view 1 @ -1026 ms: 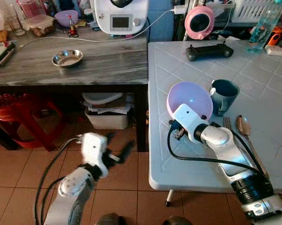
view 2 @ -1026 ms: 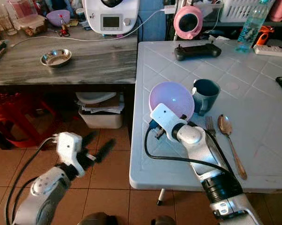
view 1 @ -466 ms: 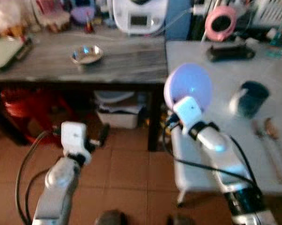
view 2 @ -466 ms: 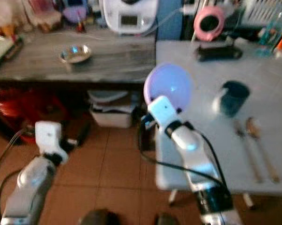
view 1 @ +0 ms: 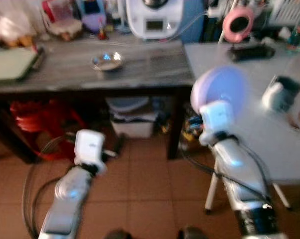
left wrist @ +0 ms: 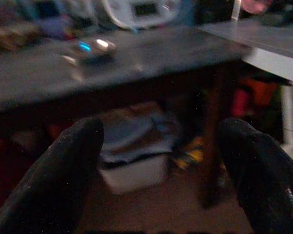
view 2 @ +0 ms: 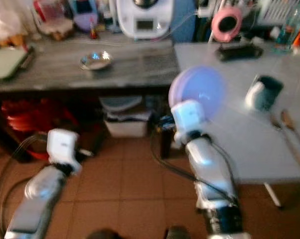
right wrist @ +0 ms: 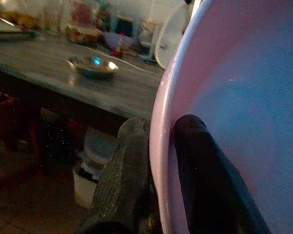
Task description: Setting the table
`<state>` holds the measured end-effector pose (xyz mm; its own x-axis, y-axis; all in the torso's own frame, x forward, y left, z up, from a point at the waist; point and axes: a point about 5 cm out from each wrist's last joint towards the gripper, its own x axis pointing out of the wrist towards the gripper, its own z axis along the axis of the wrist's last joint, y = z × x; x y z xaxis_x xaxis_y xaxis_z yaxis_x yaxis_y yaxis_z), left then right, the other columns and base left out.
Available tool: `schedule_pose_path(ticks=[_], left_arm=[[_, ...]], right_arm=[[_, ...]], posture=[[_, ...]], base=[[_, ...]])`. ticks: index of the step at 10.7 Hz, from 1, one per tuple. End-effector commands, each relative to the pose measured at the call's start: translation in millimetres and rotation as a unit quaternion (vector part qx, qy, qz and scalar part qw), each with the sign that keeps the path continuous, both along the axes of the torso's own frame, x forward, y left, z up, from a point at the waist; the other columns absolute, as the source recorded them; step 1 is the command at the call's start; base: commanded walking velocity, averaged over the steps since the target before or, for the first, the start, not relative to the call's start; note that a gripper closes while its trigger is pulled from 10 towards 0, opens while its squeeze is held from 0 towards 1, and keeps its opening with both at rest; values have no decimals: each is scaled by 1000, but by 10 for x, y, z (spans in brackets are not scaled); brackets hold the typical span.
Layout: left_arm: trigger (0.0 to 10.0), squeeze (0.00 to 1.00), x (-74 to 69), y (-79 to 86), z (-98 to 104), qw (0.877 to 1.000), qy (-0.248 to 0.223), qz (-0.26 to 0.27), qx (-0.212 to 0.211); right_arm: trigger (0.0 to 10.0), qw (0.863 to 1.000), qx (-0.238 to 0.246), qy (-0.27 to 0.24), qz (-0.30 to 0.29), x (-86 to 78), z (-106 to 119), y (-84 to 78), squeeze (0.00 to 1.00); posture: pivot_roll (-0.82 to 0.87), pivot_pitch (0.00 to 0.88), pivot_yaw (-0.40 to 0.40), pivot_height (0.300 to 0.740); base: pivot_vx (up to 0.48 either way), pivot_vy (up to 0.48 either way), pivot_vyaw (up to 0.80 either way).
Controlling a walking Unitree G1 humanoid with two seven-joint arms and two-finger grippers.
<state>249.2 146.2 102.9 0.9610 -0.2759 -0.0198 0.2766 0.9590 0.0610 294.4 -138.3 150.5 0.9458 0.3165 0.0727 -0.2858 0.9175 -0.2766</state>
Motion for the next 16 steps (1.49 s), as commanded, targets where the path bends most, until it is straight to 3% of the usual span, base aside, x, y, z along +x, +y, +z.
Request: schedule_pose_path(ticks=[1, 2, 9, 16], left_arm=[[10000, 0, 11, -37, 14, 1000, -4, -2, 4], [10000, 0, 16, -39, 28, 1000, -6, -4, 7], [10000, 0, 28, -55, 18, 1000, -11, 3, 18], [10000, 0, 70, -70, 6, 1000, -16, 3, 14]], right_arm=[[2745, 1000, -1, -5, -13, 20, 28, -68, 0], [10000, 1000, 5, -6, -10, 36, 44, -50, 0], [10000, 1000, -1, 3, -13, -1, -17, -61, 0], [10000, 1000, 2, -6, 10, 13, 21, -7, 0]], posture=[[-55, 14, 71, 740], [-53, 13, 70, 740], [-58, 7, 73, 740], [-60, 0, 72, 740]], base=[[0, 480, 0], [0, 420, 0], [437, 55, 0], [480, 0, 631]])
